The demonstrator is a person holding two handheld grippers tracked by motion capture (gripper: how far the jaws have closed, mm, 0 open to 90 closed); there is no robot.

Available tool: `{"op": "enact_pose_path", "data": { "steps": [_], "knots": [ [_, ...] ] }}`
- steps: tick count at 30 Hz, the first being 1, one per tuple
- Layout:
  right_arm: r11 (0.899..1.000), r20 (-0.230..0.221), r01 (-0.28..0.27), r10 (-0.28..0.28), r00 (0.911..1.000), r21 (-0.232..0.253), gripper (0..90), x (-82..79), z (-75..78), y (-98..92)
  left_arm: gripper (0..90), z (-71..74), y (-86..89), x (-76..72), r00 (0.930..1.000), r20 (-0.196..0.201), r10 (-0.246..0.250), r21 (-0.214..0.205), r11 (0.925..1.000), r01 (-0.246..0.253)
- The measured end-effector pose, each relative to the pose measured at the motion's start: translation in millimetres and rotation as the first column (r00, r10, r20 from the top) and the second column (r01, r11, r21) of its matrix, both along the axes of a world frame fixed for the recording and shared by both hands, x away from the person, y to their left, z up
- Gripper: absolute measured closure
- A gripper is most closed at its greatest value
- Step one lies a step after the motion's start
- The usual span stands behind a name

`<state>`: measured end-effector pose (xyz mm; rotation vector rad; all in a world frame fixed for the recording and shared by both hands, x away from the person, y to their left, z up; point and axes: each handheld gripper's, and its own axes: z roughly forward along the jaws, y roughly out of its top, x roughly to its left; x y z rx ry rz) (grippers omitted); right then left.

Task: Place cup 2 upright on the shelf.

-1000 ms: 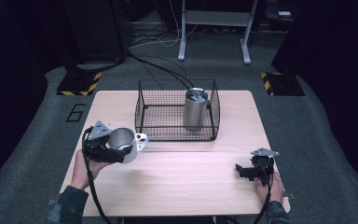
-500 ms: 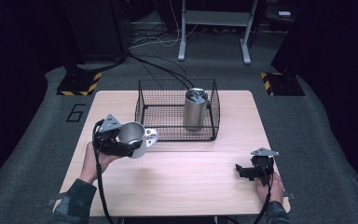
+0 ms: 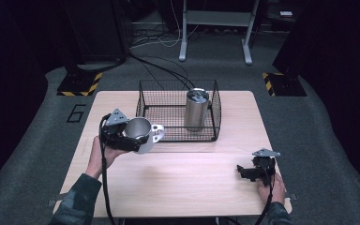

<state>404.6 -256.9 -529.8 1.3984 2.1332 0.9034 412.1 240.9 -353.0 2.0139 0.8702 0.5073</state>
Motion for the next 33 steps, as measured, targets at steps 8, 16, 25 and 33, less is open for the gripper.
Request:
{"op": "enact_pose_path", "data": {
  "steps": [8,16,25,33],
  "knots": [
    [1.0,0.0,0.0,0.0,1.0,0.0,0.0,0.0,0.0,0.0,6.2,8.1,-7.3,10.3,0.9999,0.01,-0.007,-0.013,0.9999,0.007],
    [1.0,0.0,0.0,0.0,1.0,0.0,0.0,0.0,0.0,0.0,6.2,16.5,-11.6,21.9,0.9998,0.02,-0.002,-0.013,0.9999,0.002],
    [1.0,0.001,-0.003,0.003,1.0,-0.002,0.0,0.1,-0.1,-0.3,6.2,23.6,-15.3,37.4,0.9998,0.016,0.013,-0.026,0.9996,-0.013],
    [1.0,0.003,-0.012,0.012,0.9999,-0.004,0.0,0.6,-0.1,-1.0,6.2,27.7,-24.7,48.0,0.9996,0.019,0.018,-0.032,0.9993,-0.018]
  ]
}}
